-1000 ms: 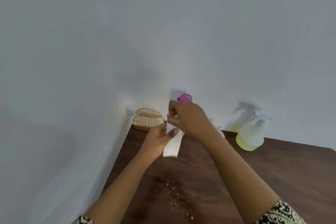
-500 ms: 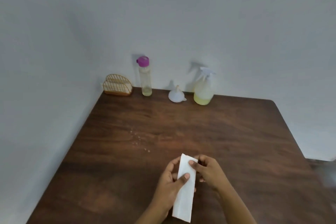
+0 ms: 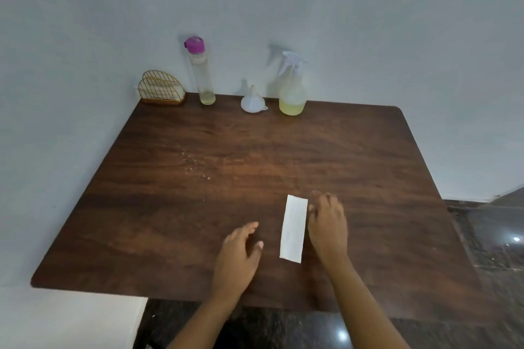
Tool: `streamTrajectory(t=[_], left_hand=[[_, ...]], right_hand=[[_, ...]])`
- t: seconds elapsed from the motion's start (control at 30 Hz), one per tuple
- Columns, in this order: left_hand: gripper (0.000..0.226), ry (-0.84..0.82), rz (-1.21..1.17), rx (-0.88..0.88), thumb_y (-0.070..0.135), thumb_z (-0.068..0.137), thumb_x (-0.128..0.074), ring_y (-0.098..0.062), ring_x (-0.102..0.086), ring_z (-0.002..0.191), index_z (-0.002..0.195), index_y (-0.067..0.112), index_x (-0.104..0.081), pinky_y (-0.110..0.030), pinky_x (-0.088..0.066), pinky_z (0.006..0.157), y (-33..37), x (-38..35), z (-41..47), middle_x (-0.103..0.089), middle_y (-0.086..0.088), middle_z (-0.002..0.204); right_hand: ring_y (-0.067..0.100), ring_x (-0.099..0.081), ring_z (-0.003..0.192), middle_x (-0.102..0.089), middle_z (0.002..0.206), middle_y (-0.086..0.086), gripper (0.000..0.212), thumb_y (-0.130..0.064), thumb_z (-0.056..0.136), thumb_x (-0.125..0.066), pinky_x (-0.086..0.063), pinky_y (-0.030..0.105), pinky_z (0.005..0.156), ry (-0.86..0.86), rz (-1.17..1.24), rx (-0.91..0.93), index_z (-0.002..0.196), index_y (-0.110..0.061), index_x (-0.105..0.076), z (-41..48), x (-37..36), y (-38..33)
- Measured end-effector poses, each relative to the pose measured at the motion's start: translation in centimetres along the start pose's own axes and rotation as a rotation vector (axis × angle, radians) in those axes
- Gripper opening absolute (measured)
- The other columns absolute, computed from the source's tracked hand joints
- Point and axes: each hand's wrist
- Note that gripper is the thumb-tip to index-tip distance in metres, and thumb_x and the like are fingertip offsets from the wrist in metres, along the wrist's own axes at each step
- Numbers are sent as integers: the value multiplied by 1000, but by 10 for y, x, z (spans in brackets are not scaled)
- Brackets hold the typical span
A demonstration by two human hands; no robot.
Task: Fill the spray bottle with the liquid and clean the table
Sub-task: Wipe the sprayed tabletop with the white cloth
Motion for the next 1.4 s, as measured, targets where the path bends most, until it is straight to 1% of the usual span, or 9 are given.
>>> streamTrajectory(t=[0.13, 0.27, 0.37, 0.5, 0.63, 0.77, 0.97, 1.17, 1.4], left_hand=[[42, 103, 359, -136, 34, 89, -49, -24, -54, 121, 127, 20, -61, -39, -46, 98, -40, 10, -9, -58, -1, 131], [51, 91, 511, -140, 45, 89, -39, -29, -52, 124, 127, 19, -60, -46, -48, 94, -64, 15, -10, -57, -7, 135], [54, 87, 540, -134, 47, 90, -37, -29, -48, 128, 131, 17, -57, -48, -46, 97, -68, 14, -9, -55, -7, 139], [59, 96, 518, -101, 50, 90, -35, -28, -47, 130, 134, 17, -54, -48, -42, 102, -67, 12, -8, -54, -6, 140], [63, 116, 492, -70, 54, 89, -34, -26, -45, 133, 136, 16, -52, -47, -38, 105, -69, 13, -7, -52, -5, 142], [67, 143, 446, -53, 55, 88, -33, -27, -42, 135, 138, 15, -51, -48, -37, 106, -70, 14, -3, -49, -6, 144], [71, 187, 449, -48, 57, 86, -35, -29, -39, 137, 141, 13, -46, -51, -38, 105, -82, 34, 11, -46, -9, 146], [59, 242, 494, 13, 39, 92, -56, -32, -36, 138, 142, 10, -43, -53, -34, 107, -118, 83, 46, -45, -13, 147], [56, 261, 568, 64, 30, 92, -61, -35, -36, 138, 140, 6, -46, -54, -33, 107, -145, 126, 88, -46, -17, 145]], right_hand=[[27, -54, 126, -56, 136, 12, 60, -45, 89, -39, -36, 50, 105, -228, -151, 115, 130, -4, -56, -36, -47, -19], [18, -20, 146, -27, 156, 6, 91, -68, 89, 6, 6, 44, 114, -348, -240, 93, 148, -8, -27, -50, -67, -20], [15, -5, 149, -11, 161, 3, 106, -73, 74, 25, 13, 44, 114, -251, -259, 68, 152, -13, -11, -38, -61, 3], [16, 3, 149, -4, 162, 4, 102, -73, 74, 14, 8, 48, 117, -214, -247, -59, 153, -10, -4, -22, -52, 7], [14, 9, 148, 3, 162, 1, 94, -70, 78, 13, 15, 41, 112, -350, -136, 133, 152, -15, 3, -22, -77, -54], [11, 6, 148, 3, 162, -4, 63, -49, 100, -16, 9, 49, 116, -333, -216, 150, 153, -19, 0, -6, -83, -44], [17, 11, 148, 9, 161, 4, 73, -57, 97, -16, 9, 50, 116, -193, -253, -53, 151, -15, 10, 14, -85, -38], [11, 3, 148, 0, 162, -4, 67, -52, 99, -18, 11, 46, 116, -285, -258, 151, 153, -17, 3, 27, -101, -66], [18, 4, 149, -1, 162, 6, 73, -54, 98, -19, 6, 50, 118, -178, -267, -144, 153, -10, 1, 60, -98, -58]])
Point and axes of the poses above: each hand's wrist, its own z-axis towards the middle knuckle, its own x-axis out of the back of the hand, y = z × x
